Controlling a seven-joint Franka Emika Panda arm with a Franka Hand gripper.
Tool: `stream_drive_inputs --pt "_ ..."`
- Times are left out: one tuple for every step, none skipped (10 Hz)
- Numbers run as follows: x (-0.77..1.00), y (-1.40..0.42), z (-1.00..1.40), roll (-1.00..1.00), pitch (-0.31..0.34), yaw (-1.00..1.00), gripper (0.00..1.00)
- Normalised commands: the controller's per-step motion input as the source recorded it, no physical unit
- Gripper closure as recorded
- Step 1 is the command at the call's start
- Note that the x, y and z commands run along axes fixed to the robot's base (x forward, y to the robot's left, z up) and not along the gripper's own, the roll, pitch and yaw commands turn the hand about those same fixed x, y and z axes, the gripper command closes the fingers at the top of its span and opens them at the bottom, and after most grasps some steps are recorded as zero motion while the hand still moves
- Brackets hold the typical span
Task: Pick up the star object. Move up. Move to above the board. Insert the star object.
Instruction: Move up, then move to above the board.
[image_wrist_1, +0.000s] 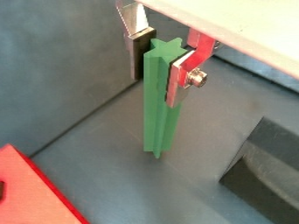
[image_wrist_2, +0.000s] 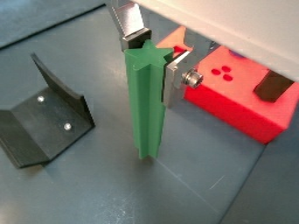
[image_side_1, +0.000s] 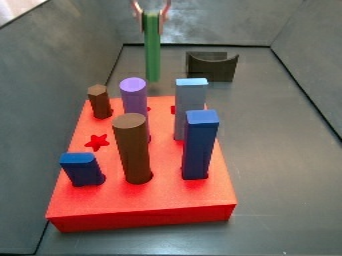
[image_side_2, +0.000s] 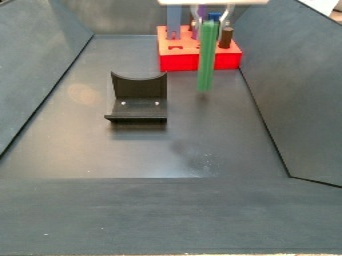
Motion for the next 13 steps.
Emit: stream_drive_inputs --pt "-0.02 -0.03 0.54 0.0 0.048 0.01 1.0" --pt "0.0 -0.02 0.37 -0.01 0.055 0.01 1.0" --pt "0.03 -0.33 1.0 -0.05 -0.089 -0.22 1.0" --pt "0.04 -0.34 1.0 -0.05 -0.071 -0.21 1.0" --pt "0.03 -0.32 1.0 -0.05 -0.031 -0.15 1.0" --pt "0.03 -0.29 1.0 -0.06 0.014 -0.08 1.0" --pt "0.03 -0.27 1.0 -0.06 0.044 -0.05 1.0" --pt "0.04 -0.25 1.0 -0.06 0.066 -0.02 1.0" --pt "0.03 -0.23 1.0 -0.05 0.083 0.0 1.0" --pt "0.03 -0.21 1.0 -0.05 0.084 0.01 1.0" --pt "0.03 -0.19 1.0 -0.04 0.086 0.02 1.0" --pt "0.03 -0.16 1.0 -0.04 0.084 0.02 1.0" --pt "0.02 -0.11 0.86 -0.04 0.086 0.02 1.0"
